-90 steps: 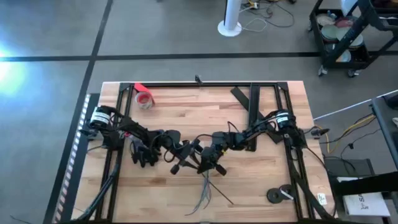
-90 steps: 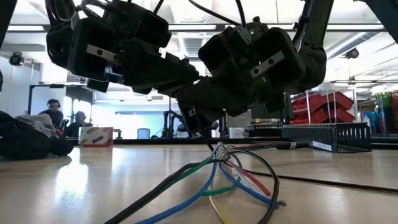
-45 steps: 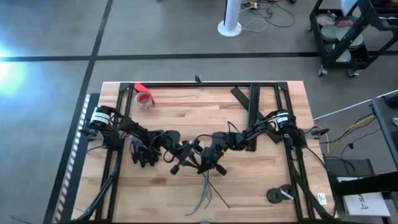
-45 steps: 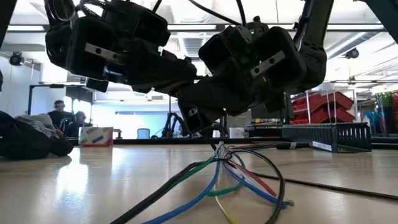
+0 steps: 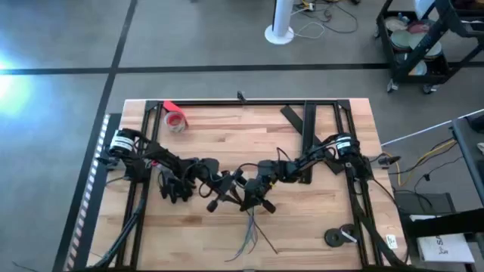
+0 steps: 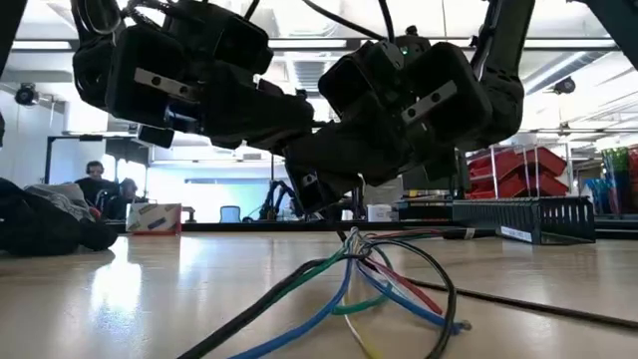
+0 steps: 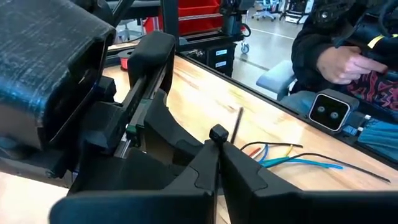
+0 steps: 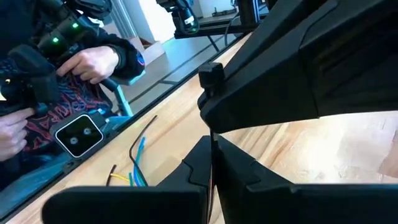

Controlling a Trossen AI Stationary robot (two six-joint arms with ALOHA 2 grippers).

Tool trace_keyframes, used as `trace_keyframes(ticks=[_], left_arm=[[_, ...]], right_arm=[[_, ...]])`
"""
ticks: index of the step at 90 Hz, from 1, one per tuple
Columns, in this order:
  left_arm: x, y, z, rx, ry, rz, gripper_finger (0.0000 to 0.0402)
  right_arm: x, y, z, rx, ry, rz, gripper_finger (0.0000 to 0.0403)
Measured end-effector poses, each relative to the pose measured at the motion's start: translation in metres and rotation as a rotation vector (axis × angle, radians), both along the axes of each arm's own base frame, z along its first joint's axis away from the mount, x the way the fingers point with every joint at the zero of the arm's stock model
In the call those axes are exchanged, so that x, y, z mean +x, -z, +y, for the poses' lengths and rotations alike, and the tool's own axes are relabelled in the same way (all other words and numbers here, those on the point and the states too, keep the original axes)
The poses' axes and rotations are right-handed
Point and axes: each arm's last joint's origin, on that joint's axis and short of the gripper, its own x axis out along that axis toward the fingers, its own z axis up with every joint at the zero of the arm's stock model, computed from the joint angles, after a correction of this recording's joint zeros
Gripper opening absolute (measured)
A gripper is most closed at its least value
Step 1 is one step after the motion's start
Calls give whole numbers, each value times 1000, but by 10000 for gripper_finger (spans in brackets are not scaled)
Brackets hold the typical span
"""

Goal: Ziptie cables
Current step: Wrap the zip tie around the cable bundle

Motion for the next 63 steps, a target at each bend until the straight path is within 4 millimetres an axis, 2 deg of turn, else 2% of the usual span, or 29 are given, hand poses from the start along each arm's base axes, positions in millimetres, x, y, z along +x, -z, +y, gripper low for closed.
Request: trace_keyframes(ticks=[17, 44, 63], left_arm=[[0, 0, 0, -10, -1, 9, 3], [5, -6, -2, -13, 59, -33, 43], [13, -3, -3, 3, 70, -40, 57]], right_arm=[[0, 0, 0, 3, 1, 4, 0], [0, 0, 0, 10, -17, 4, 0], [-1, 0, 1, 24, -34, 14, 0]])
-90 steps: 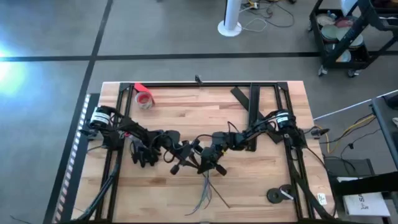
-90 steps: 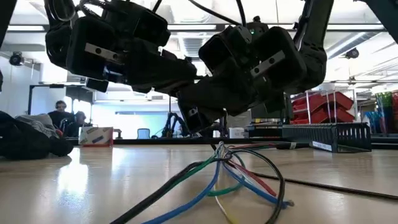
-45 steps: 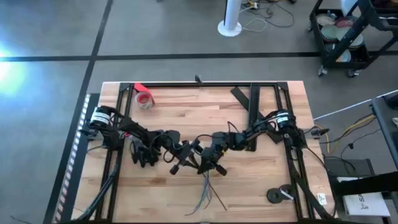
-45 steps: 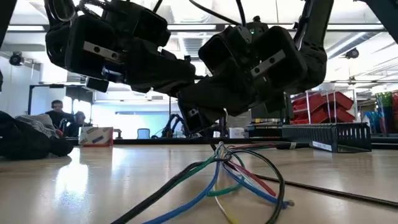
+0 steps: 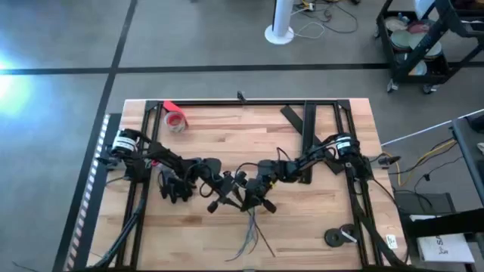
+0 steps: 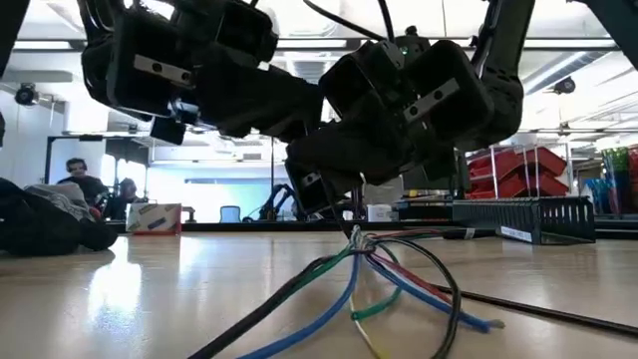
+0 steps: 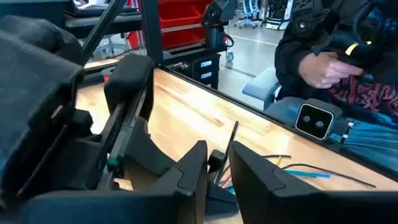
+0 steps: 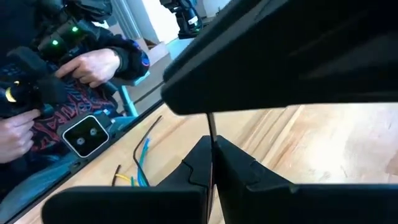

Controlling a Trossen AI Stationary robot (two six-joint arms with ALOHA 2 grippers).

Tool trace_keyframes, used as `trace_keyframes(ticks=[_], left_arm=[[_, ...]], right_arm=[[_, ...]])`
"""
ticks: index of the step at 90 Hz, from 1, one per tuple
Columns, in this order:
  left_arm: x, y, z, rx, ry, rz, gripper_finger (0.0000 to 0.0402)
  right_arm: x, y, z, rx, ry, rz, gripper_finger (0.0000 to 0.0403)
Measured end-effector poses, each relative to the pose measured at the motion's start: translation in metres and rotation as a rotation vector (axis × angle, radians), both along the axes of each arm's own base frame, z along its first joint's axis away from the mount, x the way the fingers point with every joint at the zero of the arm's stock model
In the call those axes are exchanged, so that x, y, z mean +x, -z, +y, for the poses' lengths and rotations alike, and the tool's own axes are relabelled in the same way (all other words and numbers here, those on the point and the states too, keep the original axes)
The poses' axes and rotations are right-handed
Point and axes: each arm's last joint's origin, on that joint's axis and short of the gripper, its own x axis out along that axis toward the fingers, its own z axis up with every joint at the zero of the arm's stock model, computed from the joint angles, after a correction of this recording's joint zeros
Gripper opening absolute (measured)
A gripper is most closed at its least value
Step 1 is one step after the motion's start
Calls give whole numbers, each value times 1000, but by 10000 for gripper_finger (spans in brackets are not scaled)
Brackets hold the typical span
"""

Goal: Ziptie cables
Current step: Wrap the zip tie around the cable bundle

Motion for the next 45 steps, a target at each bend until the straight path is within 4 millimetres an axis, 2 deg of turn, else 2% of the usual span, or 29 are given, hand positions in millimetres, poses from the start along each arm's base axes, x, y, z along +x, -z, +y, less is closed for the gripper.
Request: trace_keyframes(ticks=[45], left_arm=[[1, 2, 0, -11, 62, 5, 33]], right_arm=[[-1, -1, 1, 15, -48, -1, 0]])
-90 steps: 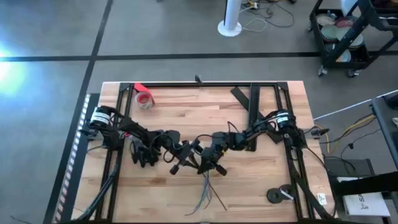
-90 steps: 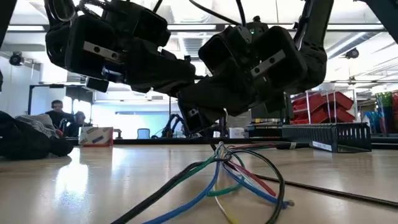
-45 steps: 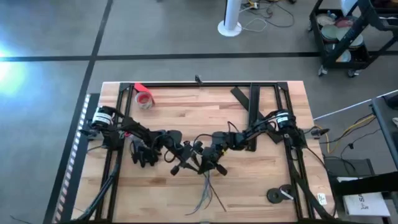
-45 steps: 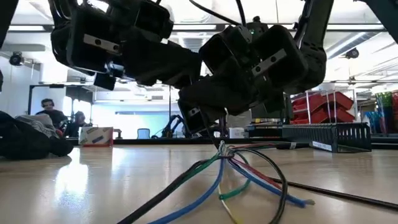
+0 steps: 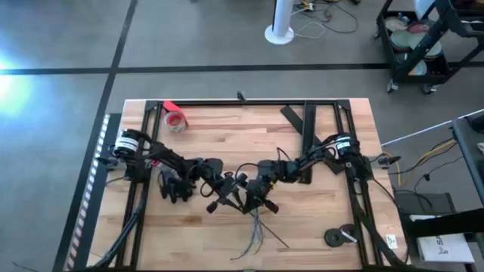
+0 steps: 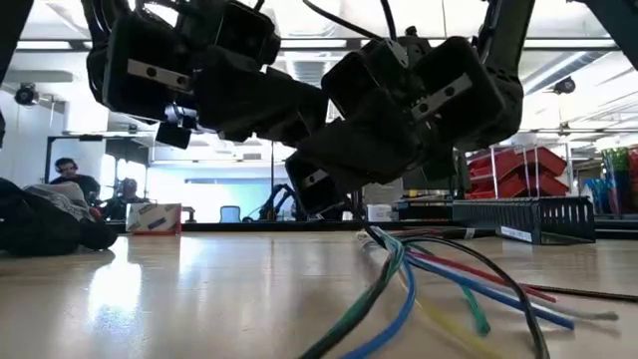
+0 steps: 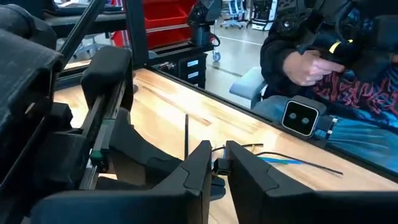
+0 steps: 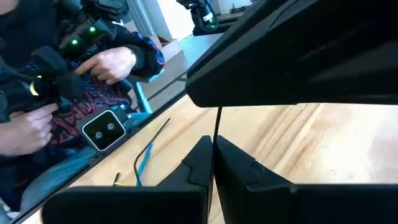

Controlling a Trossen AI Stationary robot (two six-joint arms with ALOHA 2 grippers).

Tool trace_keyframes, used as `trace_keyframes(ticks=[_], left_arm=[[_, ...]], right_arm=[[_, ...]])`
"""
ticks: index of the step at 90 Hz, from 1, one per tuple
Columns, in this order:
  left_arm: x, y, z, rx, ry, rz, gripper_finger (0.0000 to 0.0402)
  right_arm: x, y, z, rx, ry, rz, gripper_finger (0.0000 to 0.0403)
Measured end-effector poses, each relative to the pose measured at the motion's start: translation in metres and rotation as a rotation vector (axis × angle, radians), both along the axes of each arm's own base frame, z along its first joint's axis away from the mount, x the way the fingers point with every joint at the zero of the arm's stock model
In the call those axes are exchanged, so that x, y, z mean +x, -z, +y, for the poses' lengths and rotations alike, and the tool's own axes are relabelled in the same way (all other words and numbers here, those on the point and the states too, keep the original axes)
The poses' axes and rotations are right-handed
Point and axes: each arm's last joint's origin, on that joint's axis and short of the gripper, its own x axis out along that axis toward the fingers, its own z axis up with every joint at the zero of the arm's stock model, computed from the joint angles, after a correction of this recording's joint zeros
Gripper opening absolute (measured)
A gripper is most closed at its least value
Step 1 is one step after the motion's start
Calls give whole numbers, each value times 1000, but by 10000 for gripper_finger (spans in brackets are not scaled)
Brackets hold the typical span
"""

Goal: Ziptie cables
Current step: Wrap the zip tie around the cable bundle

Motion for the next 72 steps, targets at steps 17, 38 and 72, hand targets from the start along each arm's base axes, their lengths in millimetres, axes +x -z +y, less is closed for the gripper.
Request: trace_keyframes(ticks=[17, 38, 72], left_arm=[[0, 0, 0, -5, 0, 5, 40], [-2, -6, 0, -19, -4, 37, 59], [-3, -5, 0, -13, -10, 48, 84]], right_arm=[[0, 0, 0, 1, -3, 0, 0], [0, -1, 0, -2, -6, -14, 0], [0, -1, 0, 1, -11, -10, 0]])
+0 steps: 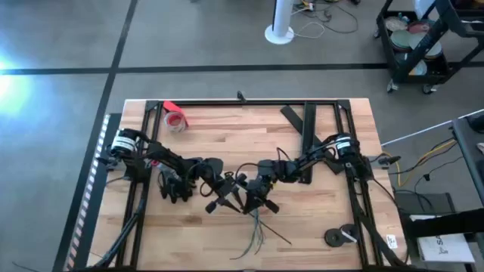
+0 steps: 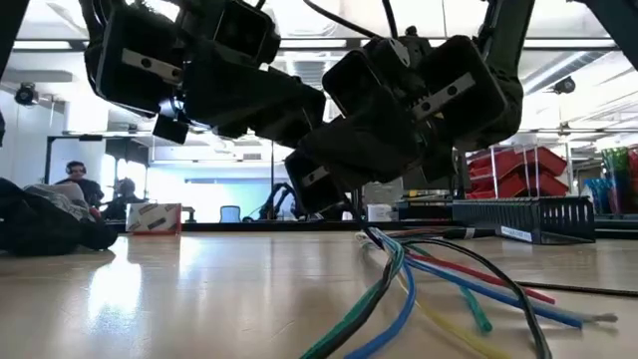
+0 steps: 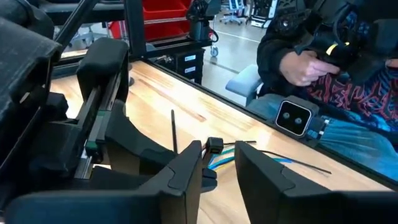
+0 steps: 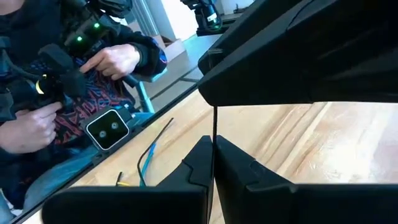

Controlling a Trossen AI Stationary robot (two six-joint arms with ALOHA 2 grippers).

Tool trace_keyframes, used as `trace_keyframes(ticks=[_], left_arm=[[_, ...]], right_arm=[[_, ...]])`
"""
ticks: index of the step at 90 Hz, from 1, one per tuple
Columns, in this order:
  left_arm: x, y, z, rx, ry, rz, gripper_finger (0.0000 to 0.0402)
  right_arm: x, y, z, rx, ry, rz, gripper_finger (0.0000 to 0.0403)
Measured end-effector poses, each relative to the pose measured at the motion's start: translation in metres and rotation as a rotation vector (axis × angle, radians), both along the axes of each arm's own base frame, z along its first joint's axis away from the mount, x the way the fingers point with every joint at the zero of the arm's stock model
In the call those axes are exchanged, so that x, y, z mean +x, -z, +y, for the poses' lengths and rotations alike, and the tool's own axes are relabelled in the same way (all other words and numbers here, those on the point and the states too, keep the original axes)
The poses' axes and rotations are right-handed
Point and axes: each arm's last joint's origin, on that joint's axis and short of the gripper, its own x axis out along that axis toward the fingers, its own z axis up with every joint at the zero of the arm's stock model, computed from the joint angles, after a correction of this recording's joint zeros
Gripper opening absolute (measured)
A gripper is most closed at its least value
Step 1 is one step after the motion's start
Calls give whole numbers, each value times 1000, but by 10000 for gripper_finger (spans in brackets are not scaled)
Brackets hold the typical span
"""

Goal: Ziptie cables
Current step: Wrap the zip tie around the cable bundle

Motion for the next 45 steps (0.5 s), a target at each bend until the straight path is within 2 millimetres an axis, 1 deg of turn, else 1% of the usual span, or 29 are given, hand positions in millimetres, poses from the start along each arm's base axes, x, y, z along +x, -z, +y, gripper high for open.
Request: trace_keyframes(ticks=[28, 45], left_arm=[[2, 7, -5, 25, -46, -30, 64], [-4, 8, -8, 0, -87, -61, 48]], right_arm=[[0, 1, -1, 2, -1, 19, 0], [0, 1, -1, -3, 2, 6, 0]])
